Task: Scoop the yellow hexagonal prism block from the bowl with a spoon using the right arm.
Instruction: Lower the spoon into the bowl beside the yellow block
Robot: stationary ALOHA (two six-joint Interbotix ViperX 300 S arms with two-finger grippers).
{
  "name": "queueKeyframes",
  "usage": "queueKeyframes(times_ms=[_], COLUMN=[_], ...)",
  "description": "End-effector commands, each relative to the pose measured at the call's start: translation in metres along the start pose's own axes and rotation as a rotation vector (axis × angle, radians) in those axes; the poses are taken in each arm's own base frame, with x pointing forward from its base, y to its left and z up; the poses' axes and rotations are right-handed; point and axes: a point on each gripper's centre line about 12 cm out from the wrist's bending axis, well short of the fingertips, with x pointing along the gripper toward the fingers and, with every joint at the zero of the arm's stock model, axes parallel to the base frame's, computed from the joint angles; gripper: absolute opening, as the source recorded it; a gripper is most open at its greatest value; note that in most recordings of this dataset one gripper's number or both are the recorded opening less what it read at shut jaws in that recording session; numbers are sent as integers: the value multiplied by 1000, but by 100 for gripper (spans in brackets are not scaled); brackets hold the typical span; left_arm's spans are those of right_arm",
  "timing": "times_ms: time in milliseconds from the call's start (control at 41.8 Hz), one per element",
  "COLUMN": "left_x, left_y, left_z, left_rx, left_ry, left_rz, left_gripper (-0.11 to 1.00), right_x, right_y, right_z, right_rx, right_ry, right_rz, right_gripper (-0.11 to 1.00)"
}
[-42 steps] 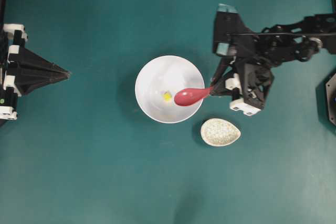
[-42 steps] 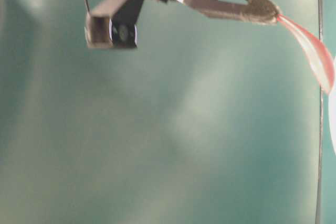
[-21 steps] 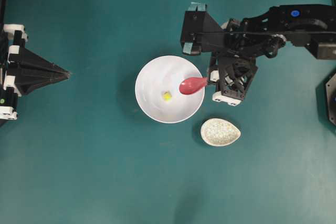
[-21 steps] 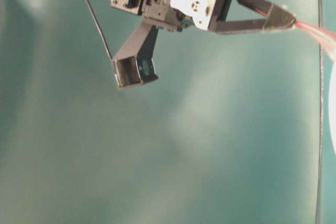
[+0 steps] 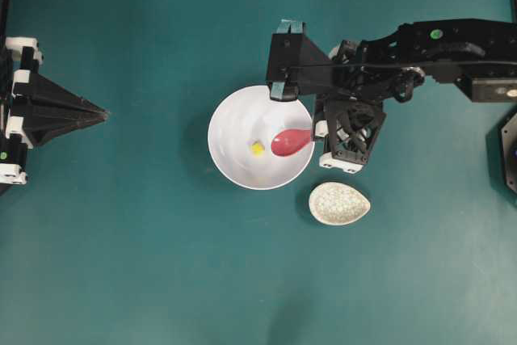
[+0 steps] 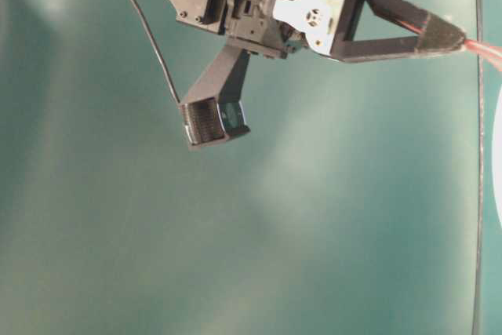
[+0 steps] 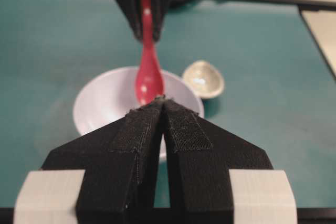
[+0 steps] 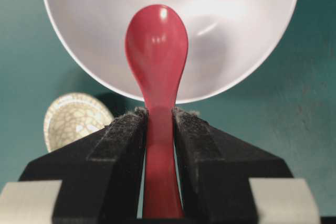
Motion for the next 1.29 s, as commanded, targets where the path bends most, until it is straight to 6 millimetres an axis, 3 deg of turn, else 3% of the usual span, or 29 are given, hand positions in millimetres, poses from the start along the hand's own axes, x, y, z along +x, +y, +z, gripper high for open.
queueKeyframes(times_ms=[0, 861, 1267], left_x=[2, 2, 1], left_y=[0, 0, 0], left_z=[3, 4, 3], left_rx=[3, 2, -2], left_ry=[-9, -14, -12], left_rz=[-1, -1, -1], left_gripper=[1, 1, 1], right_x=[-6, 25, 35], right_y=[1, 0, 3], right_z=[9, 12, 23], right_rx=[-6, -6, -18], right_ry=[-36, -29, -126], right_rz=[-2, -9, -14], right_gripper=[23, 23, 23])
